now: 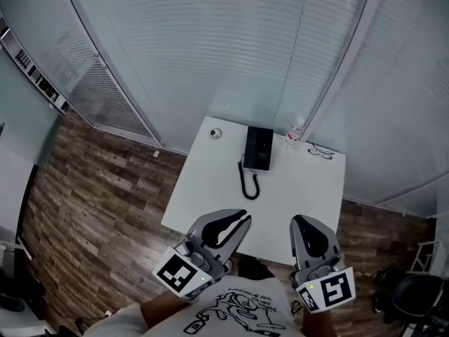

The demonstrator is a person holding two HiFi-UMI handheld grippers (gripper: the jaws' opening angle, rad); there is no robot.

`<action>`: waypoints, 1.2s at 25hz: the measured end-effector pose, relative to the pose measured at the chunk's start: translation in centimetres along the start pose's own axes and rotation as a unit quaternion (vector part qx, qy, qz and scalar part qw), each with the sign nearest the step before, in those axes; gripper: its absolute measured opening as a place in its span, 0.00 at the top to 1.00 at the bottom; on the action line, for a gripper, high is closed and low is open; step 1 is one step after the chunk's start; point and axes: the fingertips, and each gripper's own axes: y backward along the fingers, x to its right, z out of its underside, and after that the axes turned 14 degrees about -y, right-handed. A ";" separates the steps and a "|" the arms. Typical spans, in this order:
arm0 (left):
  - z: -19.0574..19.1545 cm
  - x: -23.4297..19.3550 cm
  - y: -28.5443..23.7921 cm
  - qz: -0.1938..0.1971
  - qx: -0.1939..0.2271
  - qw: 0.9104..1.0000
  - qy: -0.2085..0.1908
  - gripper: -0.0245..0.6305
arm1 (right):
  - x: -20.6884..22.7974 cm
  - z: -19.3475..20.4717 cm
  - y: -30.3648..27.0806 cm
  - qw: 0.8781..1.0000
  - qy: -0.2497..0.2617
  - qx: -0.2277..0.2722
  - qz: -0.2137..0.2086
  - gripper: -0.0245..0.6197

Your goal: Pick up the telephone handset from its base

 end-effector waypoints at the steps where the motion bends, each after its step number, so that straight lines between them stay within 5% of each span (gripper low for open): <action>1: 0.0 -0.1 -0.9 0.000 0.001 1.000 -0.001 0.91 | 0.8 -0.2 -0.1 1.000 0.000 0.000 0.000 0.95; 16: 1.5 0.1 -11.2 -0.012 0.002 1.000 -0.001 0.91 | 11.2 -1.9 -2.3 1.000 -0.004 0.004 -0.017 0.95; 30: 1.3 -4.3 -12.3 0.007 0.004 1.000 -0.006 0.91 | 10.7 -3.0 -6.1 1.000 -0.002 0.006 -0.004 0.95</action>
